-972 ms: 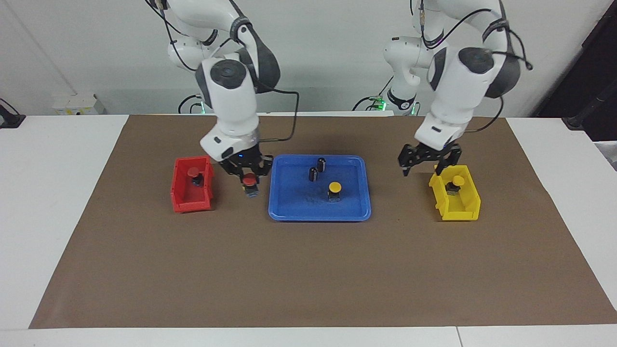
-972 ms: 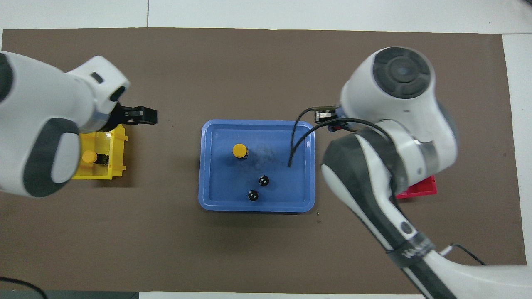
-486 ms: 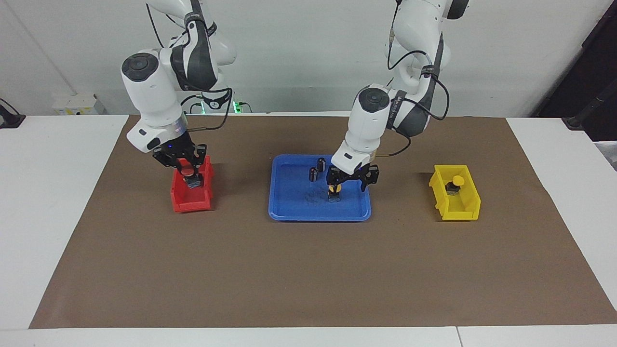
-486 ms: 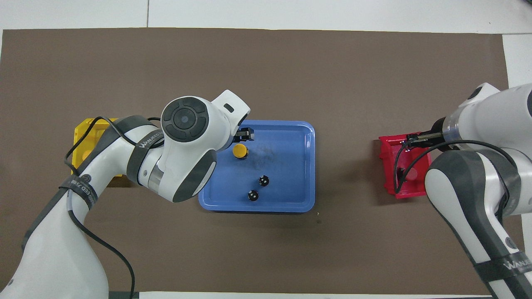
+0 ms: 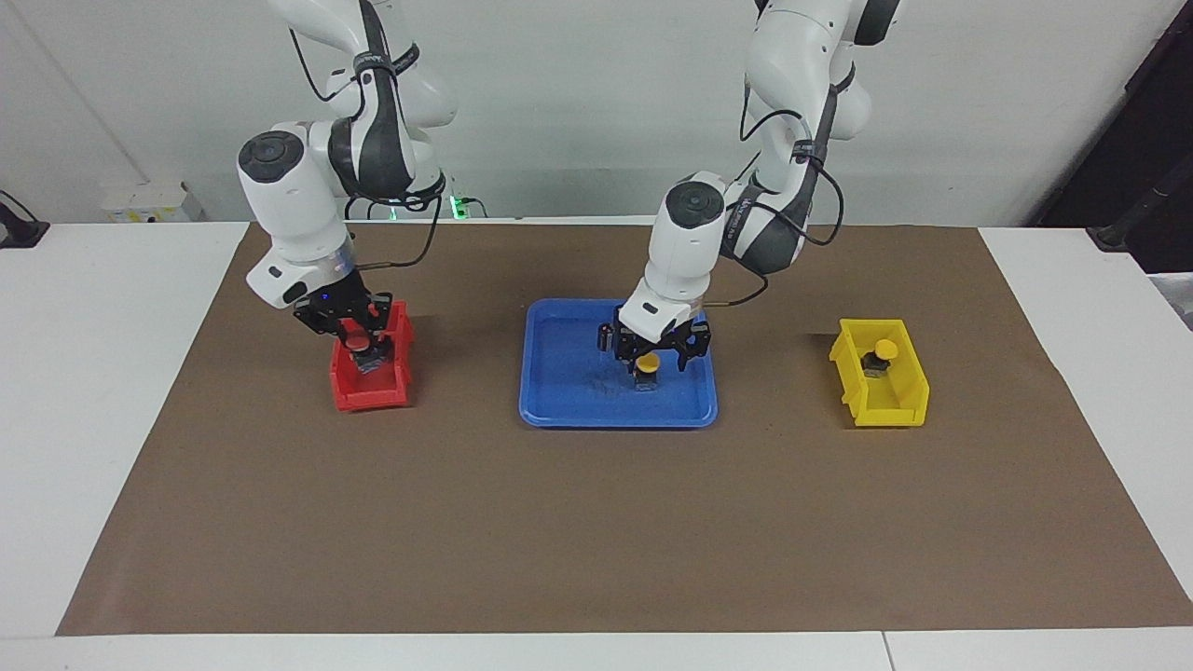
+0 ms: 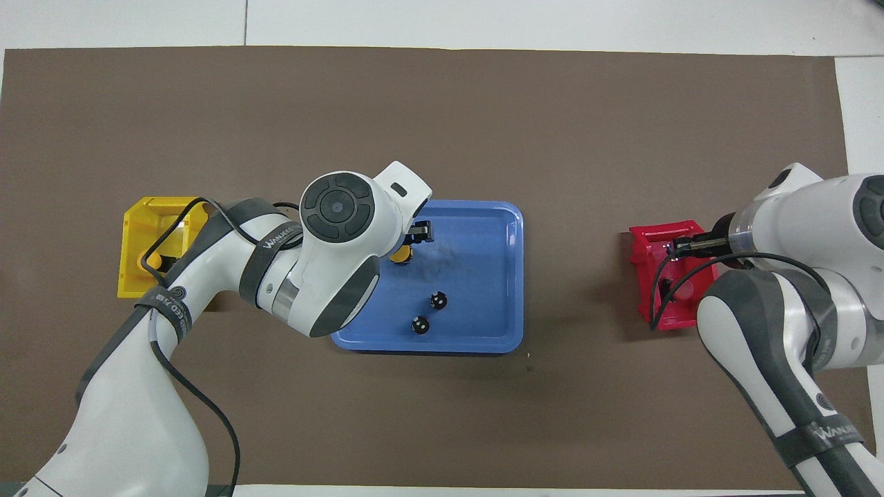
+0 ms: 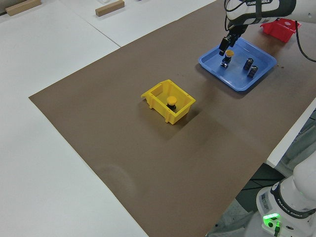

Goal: Sort red and yellow buttons by color
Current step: 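Grasp the last yellow button with the left gripper while the right gripper releases red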

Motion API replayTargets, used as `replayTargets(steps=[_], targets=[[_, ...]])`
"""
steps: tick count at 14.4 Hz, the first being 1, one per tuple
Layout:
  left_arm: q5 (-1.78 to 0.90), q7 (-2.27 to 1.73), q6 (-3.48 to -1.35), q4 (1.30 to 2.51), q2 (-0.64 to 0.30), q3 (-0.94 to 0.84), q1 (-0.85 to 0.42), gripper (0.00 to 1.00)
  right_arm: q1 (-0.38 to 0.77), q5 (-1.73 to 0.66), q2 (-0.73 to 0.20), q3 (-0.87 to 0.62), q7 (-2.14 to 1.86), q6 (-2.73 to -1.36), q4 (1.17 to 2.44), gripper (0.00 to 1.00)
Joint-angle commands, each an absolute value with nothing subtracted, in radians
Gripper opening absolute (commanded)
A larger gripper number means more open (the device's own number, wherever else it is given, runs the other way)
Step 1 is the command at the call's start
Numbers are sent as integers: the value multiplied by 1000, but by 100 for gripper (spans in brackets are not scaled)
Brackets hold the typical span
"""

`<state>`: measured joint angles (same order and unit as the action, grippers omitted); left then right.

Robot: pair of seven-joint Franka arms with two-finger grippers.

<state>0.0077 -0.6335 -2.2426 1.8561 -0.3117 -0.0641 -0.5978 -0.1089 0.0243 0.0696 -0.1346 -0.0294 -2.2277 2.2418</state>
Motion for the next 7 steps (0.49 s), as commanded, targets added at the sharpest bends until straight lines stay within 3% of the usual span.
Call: replayTargets(steps=[1, 7], targets=[[2, -657, -2252, 1851, -321, -49, -621, 89, -133, 5, 86, -147, -61, -2301, 2312, 17], [2, -658, -2227, 1861, -318, -49, -634, 89, -132, -41, 44, -146, -75, -2419, 2368, 18]])
